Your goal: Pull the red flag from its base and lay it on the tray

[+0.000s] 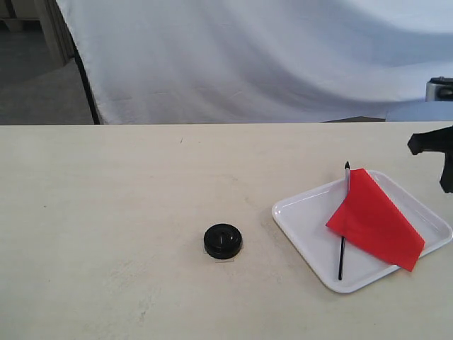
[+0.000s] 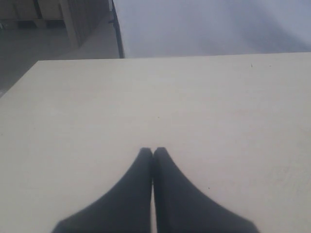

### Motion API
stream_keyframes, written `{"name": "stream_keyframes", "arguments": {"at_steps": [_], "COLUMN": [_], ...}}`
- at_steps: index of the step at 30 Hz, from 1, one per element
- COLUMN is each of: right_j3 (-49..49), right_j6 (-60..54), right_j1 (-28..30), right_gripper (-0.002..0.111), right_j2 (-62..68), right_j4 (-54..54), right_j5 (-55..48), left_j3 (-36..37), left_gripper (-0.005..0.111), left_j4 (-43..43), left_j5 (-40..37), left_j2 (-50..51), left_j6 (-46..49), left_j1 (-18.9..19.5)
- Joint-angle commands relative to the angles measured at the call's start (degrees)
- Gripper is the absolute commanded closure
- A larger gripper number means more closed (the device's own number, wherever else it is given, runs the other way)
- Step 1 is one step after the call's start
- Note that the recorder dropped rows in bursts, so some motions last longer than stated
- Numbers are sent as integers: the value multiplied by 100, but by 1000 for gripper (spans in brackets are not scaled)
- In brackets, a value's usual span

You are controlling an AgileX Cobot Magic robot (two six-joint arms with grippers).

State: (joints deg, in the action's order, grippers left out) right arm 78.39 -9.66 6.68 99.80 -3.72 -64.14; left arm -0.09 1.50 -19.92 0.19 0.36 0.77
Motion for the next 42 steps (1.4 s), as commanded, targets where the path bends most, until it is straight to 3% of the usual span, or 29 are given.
{"name": "stream_keyframes", "arguments": {"at_steps": [1, 28, 42], "right_j3": [13, 13, -17], "right_j6": [-112, -600, -600], "right_j1": [35, 22, -565], "right_gripper": [109, 109, 109], "right_j2": [-788, -6950, -9239], "right_j4": [54, 120, 558], "right_j5": [-45, -45, -98], "left_j3": [9, 9, 9], "left_gripper": [107, 107, 107], "left_j4": [15, 15, 15], "left_j5": [26, 26, 26], "left_j2": [-19, -19, -19], "left_j6": [-36, -36, -36], "left_j1": [-16, -16, -16]}}
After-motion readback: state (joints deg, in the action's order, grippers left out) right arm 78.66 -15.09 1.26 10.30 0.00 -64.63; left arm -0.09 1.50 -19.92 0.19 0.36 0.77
